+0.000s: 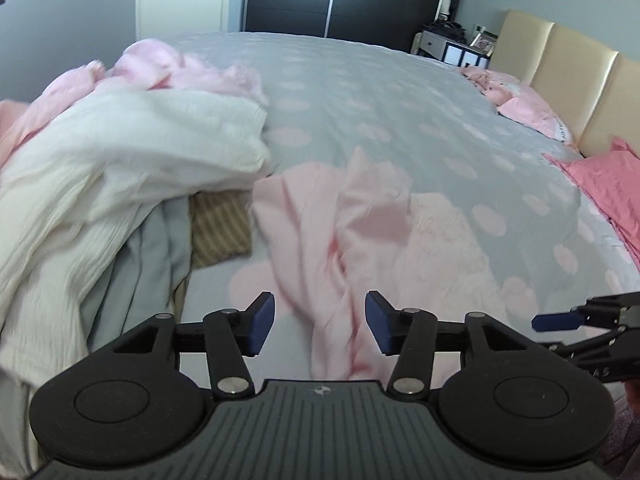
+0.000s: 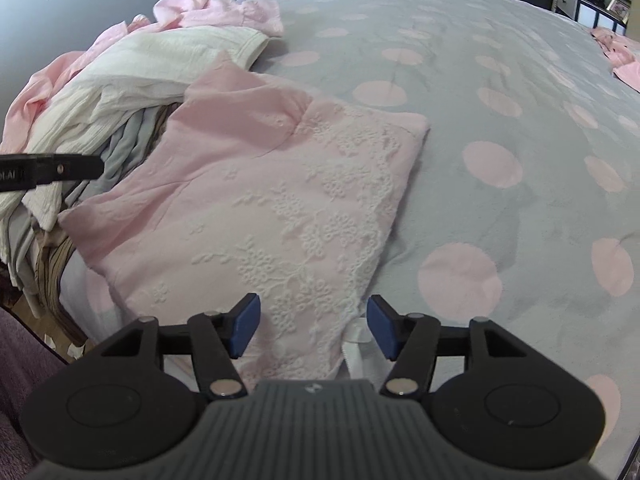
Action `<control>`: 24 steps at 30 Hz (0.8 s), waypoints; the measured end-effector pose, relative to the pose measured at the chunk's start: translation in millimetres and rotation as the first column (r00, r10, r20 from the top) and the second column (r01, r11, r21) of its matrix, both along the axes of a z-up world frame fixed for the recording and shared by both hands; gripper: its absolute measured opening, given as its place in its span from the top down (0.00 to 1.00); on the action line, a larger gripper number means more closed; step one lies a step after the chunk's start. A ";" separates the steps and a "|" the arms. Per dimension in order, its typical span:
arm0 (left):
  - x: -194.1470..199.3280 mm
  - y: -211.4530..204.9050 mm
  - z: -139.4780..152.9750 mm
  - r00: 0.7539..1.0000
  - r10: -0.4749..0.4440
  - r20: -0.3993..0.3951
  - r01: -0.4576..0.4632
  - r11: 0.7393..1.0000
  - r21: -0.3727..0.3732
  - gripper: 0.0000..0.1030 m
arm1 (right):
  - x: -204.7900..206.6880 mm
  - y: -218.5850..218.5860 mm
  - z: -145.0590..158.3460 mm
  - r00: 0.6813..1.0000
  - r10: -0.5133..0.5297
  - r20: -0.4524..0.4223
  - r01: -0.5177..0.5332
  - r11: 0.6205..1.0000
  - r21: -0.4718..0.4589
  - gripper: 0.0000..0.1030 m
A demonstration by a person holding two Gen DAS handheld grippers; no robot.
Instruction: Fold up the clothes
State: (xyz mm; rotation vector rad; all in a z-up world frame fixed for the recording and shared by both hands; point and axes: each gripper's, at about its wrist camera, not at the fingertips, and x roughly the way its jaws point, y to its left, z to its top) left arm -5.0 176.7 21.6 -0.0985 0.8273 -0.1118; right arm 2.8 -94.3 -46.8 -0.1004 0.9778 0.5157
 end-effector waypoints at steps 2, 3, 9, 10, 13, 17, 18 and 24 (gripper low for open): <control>16.7 -5.7 -0.9 1.000 -0.021 0.001 0.021 1.000 -0.009 0.52 | 2.5 -2.0 -0.5 1.000 -0.012 0.001 0.012 1.000 0.002 0.39; 25.7 -8.3 -2.4 1.000 -0.030 0.002 0.030 0.999 -0.016 0.51 | 3.8 -2.4 0.0 1.000 -0.017 0.005 0.017 1.000 0.005 0.39; 76.1 -17.7 -13.9 0.999 -0.054 0.007 0.054 0.996 -0.065 0.51 | 15.3 1.6 9.6 0.995 -0.021 0.099 0.022 1.000 -0.008 0.42; 83.0 -17.6 -16.4 0.999 -0.048 0.008 0.049 0.996 -0.074 0.52 | 19.2 2.0 10.8 0.993 -0.025 0.116 0.027 1.000 -0.011 0.45; 97.4 -15.2 -27.2 0.999 -0.039 -0.005 0.038 0.995 -0.090 0.80 | 35.3 1.2 9.2 0.990 -0.058 0.127 0.059 0.998 -0.002 0.60; 106.9 -4.1 -45.8 0.999 0.003 -0.051 -0.008 0.996 -0.086 0.98 | 57.8 1.3 2.1 0.987 -0.100 0.126 0.098 0.995 0.020 0.71; 107.5 0.5 -51.1 0.998 0.015 -0.067 -0.021 0.996 -0.089 0.98 | 63.0 2.8 0.1 0.986 -0.105 0.126 0.102 0.994 0.027 0.71; 109.6 23.5 -83.6 0.986 0.061 -0.155 -0.084 0.986 -0.143 0.99 | 88.4 18.5 -11.8 0.988 -0.071 0.140 0.064 0.996 0.056 0.72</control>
